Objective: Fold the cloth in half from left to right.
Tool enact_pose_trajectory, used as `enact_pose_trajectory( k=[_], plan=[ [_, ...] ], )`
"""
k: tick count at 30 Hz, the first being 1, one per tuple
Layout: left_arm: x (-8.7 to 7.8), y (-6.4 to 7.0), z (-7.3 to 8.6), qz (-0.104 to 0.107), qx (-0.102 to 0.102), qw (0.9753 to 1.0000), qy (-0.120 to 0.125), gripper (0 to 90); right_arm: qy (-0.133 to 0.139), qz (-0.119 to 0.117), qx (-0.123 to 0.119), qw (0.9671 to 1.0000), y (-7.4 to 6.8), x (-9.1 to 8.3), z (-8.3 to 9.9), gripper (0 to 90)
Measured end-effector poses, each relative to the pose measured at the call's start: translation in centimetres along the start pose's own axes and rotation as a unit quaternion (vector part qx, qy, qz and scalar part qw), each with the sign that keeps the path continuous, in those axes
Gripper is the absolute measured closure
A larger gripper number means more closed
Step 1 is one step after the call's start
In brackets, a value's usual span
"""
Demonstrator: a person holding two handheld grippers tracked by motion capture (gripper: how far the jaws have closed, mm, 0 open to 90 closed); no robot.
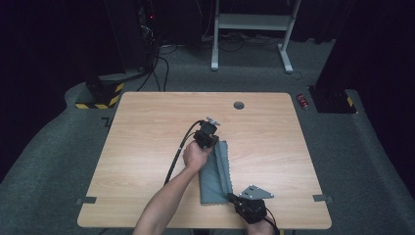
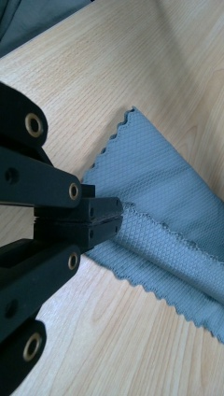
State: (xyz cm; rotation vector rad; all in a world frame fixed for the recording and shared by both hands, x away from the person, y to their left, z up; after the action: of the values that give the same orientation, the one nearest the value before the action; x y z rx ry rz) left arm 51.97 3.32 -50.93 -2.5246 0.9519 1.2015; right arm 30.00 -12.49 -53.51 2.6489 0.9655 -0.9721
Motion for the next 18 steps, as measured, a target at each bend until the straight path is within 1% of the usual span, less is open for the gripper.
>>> enact_pose_trajectory(
  k=[3, 6, 8, 10, 11, 12, 13, 15, 18],
  plan=[
    [0.3, 0.2, 0.0, 0.003, 0.001, 1.0, -0.001, 88.9, -0.002, 0.001, 0.0, 1.0, 0.0, 0.2, 0.1, 89.4],
    [1.0, 0.5, 0.0, 0.007, -0.003, 1.0, 0.002, 87.9, -0.009, 0.007, 0.009, 0.9999, 0.5, 0.1, 0.6, 89.3],
    [1.4, 0.5, 0.0, 0.011, -0.01, 0.9999, 0.003, 86.6, -0.011, 0.01, 0.011, 0.9998, 0.7, 0.1, 0.8, 88.9],
    [1.6, 0.4, 0.1, 0.017, -0.021, 0.9996, 0.007, 81.4, -0.012, 0.014, 0.01, 0.9998, 0.9, 0.1, 0.9, 87.5],
    [1.7, 0.3, 0.1, 0.022, -0.029, 0.9993, 0.006, 75.9, -0.014, 0.016, 0.01, 0.9997, 1.0, 0.1, 0.9, 84.4],
    [1.6, 0.2, 0.1, 0.024, -0.032, 0.9992, 0.006, 70.4, -0.016, 0.021, 0.013, 0.9996, 1.1, 0.1, 0.8, 80.8],
    [1.4, 0.1, 0.0, 0.02, -0.029, 0.9994, 0.007, 66.4, -0.017, 0.025, 0.013, 0.9995, 1.3, 0.1, 0.7, 78.1],
    [0.8, 0.0, 0.0, 0.015, -0.028, 0.9994, 0.015, 61.3, -0.017, 0.032, 0.016, 0.9992, 1.6, 0.0, 0.6, 74.9],
    [-1.0, -0.4, 0.1, 0.01, -0.031, 0.9989, 0.032, 56.0, -0.01, 0.048, 0.02, 0.9986, 2.5, -0.5, 0.3, 72.0]
  ],
)
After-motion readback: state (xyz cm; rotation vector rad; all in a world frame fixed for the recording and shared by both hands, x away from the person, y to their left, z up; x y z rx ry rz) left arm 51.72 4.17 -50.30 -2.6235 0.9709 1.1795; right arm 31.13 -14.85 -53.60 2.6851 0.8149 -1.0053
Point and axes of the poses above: each handheld gripper's, and its own axes: x roughly forward along the jaws, z roughly out of its underside, y roughly to its right, the point moved 3 cm from there along x, roughly forward along the jaws, and after that the axes turned 5 degrees about z, right-handed, at the moved point
